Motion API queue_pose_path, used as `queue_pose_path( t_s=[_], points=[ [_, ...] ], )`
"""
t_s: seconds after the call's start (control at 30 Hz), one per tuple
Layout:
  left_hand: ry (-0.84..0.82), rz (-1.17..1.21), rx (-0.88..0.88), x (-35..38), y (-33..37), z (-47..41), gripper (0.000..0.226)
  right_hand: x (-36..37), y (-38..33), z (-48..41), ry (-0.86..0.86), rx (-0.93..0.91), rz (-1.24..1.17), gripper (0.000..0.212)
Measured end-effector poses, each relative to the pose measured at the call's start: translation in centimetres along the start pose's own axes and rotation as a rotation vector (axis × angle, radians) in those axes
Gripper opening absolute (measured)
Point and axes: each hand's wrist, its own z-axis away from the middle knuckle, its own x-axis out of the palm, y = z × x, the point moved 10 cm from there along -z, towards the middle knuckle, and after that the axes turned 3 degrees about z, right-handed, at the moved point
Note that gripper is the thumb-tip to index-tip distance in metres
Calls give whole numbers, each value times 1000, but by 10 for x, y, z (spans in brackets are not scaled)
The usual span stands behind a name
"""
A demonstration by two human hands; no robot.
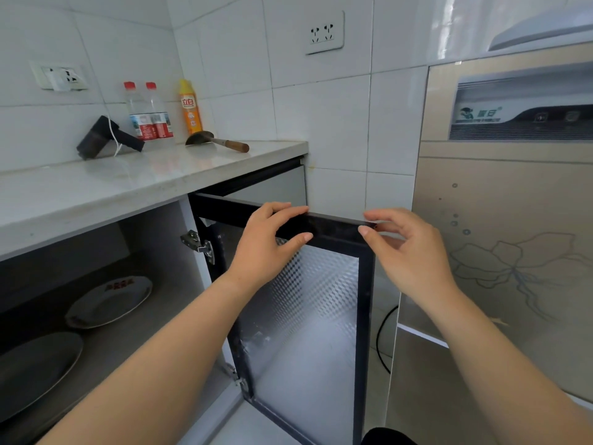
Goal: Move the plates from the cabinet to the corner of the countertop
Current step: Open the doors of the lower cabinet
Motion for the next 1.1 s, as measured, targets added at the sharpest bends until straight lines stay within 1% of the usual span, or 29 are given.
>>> queue_pose_path(
  t_s=[0.1,0.17,0.3,0.47,0.6,0.77,0.9,1.0,1.1],
  points=[
    [-91,-23,12,-1,0,9,52,1,-19,1,3,-84,53,20],
    [-104,-20,0,-7,-4,17,55,3,-31,1,4,-130,72,21],
    [-129,-22,-83,-25,-18,39,58,12,-54,3,-5,-186,83,23],
    [-146,-115,-164,-55,-42,77,54,40,-74,16,-52,-198,-13,21],
    [-130,-168,-249,-90,-65,119,46,95,-82,43,-184,-221,-32,23],
    [-133,-262,-354,-142,-101,180,41,185,-91,93,-421,-252,-50,25],
    [-101,-302,-480,-182,-131,227,39,244,-105,134,-597,-274,-54,27],
    [-77,-314,-546,-198,-147,259,38,274,-114,156,-677,-293,-44,28],
    [-72,-333,-575,-203,-155,282,38,296,-120,170,-730,-305,-48,28]
  ],
)
